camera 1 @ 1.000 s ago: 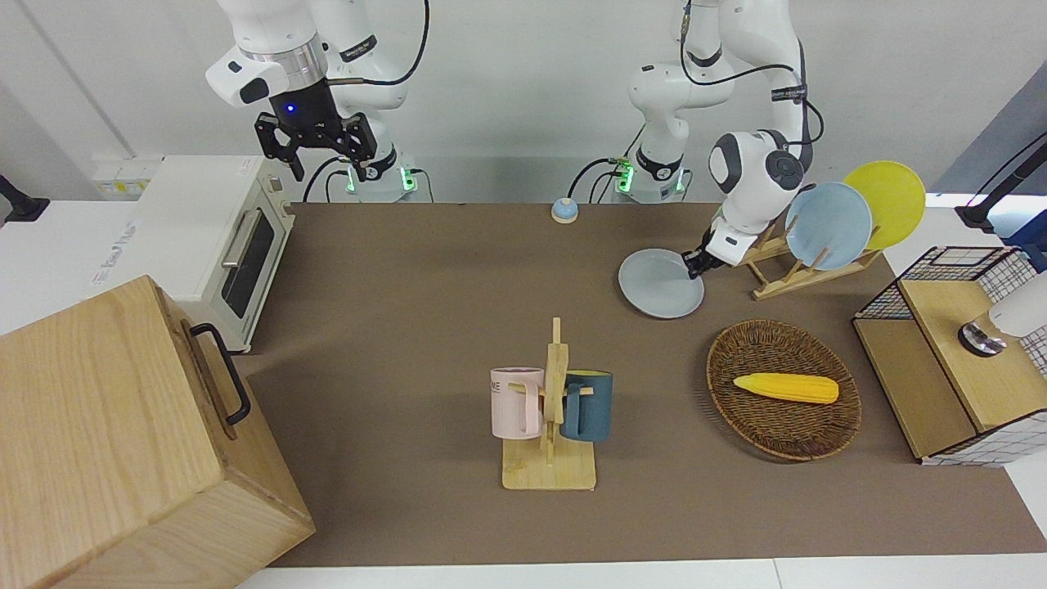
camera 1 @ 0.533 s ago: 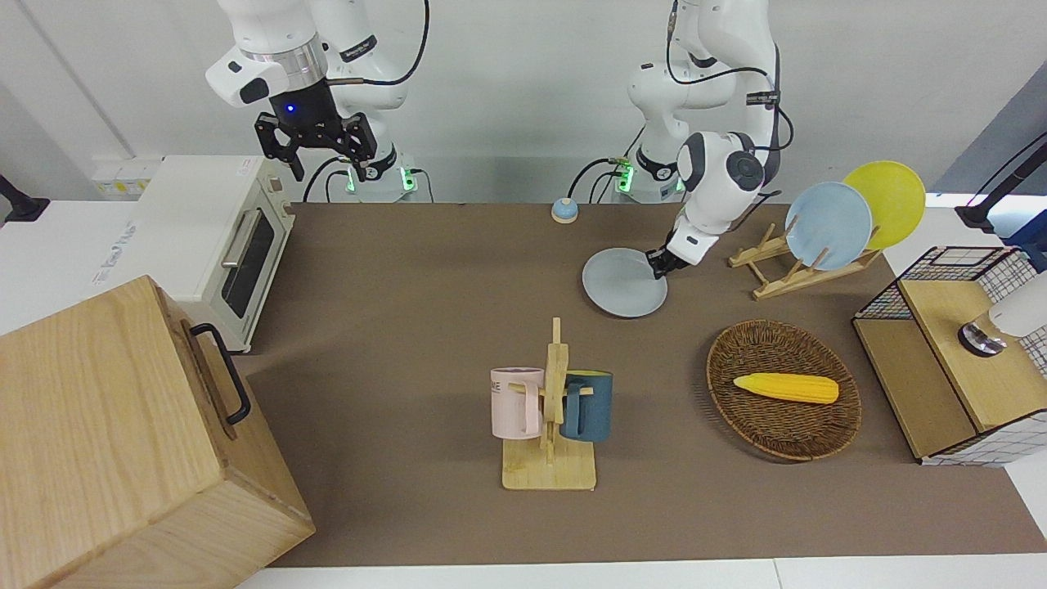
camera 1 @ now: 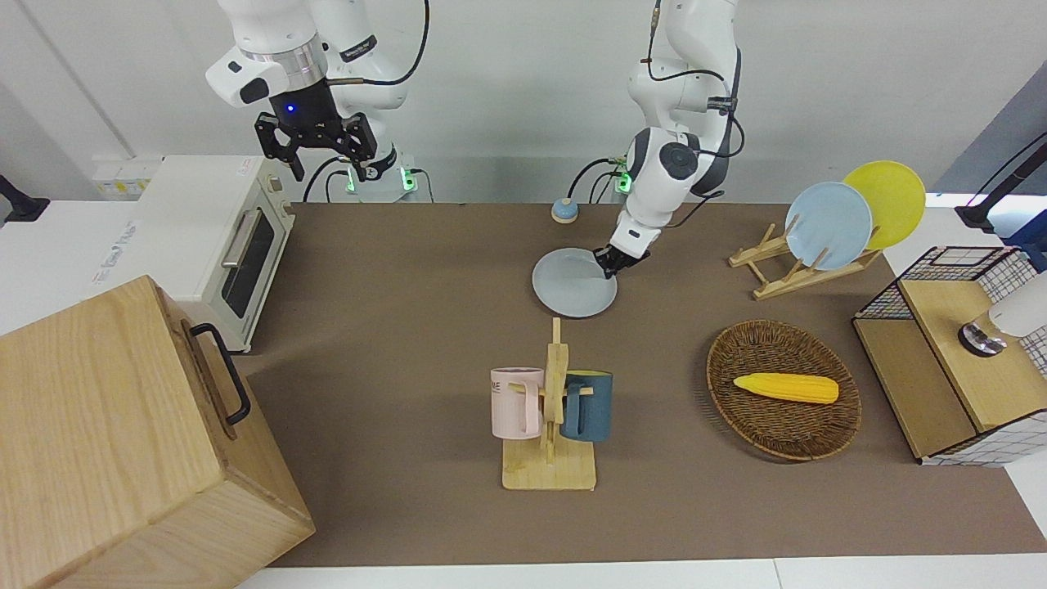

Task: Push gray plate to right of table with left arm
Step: 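Push the gray plate across the table with the left gripper toward the toaster oven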

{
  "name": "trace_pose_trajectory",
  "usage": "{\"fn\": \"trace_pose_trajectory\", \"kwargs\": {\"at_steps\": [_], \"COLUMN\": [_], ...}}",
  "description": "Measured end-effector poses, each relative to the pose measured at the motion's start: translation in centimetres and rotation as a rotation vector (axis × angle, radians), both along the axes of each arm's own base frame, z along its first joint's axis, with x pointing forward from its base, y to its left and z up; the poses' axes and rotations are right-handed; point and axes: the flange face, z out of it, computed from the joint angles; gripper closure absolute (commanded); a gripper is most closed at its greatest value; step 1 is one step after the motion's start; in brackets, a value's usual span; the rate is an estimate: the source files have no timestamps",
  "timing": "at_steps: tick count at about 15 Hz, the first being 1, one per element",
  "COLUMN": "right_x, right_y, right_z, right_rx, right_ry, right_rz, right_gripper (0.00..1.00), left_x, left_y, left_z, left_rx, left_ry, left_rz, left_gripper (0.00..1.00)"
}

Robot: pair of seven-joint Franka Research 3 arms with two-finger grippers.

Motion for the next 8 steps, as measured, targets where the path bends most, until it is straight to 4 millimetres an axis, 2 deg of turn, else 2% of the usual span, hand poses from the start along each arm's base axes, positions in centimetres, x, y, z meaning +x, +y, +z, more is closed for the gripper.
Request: {"fn": "trace_pose_trajectory", "kwargs": {"at_steps": [8], "right_x": [0.0], "right_y": [0.0], "right_z": [0.0], "right_rx": [0.000], "right_ry": [0.000], "right_rz": [0.000], "right_gripper": [0.005], "left_x": [-2.0], "left_y": [-8.8], "left_z": [-0.2], "left_rx": [-0.055], "left_ry": [0.004], "left_rz": [0.012], "left_gripper": [1.00]}}
